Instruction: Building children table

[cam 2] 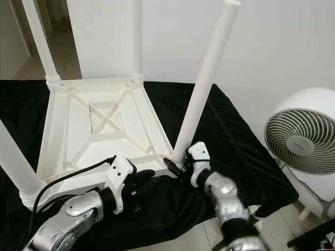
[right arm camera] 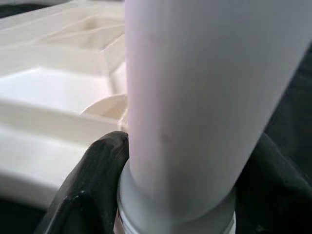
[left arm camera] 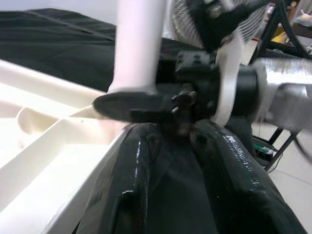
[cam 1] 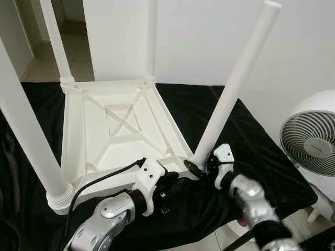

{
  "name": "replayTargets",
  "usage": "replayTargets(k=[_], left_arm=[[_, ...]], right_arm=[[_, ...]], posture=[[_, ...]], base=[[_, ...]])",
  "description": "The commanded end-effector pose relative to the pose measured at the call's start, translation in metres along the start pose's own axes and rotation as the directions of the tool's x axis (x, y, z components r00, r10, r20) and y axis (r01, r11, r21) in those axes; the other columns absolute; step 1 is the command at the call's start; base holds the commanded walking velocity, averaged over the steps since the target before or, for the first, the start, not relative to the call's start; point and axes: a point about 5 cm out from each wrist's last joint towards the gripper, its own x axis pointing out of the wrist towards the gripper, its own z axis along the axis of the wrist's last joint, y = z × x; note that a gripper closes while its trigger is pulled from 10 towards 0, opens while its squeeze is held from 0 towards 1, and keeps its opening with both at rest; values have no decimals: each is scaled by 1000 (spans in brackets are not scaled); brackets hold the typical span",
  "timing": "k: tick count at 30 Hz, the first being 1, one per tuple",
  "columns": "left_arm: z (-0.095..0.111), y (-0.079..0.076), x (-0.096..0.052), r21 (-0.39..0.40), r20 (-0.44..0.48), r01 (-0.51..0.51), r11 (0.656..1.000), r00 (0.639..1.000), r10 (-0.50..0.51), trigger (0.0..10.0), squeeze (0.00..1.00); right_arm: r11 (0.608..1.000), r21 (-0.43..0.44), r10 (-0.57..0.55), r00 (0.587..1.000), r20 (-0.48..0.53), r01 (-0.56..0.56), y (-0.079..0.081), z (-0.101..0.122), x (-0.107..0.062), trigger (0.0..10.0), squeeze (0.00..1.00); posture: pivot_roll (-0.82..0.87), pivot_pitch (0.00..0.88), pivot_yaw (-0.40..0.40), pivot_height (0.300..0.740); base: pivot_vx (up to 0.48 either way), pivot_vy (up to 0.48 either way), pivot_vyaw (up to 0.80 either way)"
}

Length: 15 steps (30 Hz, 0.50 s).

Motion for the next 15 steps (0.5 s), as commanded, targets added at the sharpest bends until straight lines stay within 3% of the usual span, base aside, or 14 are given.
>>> replayTargets(k=[1,4,5,7,8,15], left_arm=[[0,-3,1,11,0,59,998,998,-59,10000,0],[0,-3,1,11,-2,61,998,998,-61,10000,0],[0,-3,0,12,-4,62,998,998,-62,10000,0],[0,-3,0,13,-5,63,998,998,-62,10000,0],[0,-4,1,11,-3,63,998,998,-63,10000,0],[1,-6,2,0,2,62,998,998,-62,10000,0]], right_arm=[[997,12,-78,993,-86,79,-1,-14,-5,0,0],[988,15,-155,985,-82,156,1,-13,-5,0,0],[958,29,-283,956,-75,285,4,-10,-5,0,0],[945,28,-324,943,-78,326,4,-10,-5,0,0],[919,7,-392,917,-77,394,8,-6,-4,0,0],[927,24,-373,927,-46,374,22,4,1,0,0]], posture=[[40,0,-57,740],[38,0,-53,740],[38,0,-56,740],[38,0,-56,740],[38,0,-59,740],[38,0,-61,740]], base=[[0,0,0],[0,0,0],[0,0,0],[0,0,0],[0,0,0],[0,0,0]])
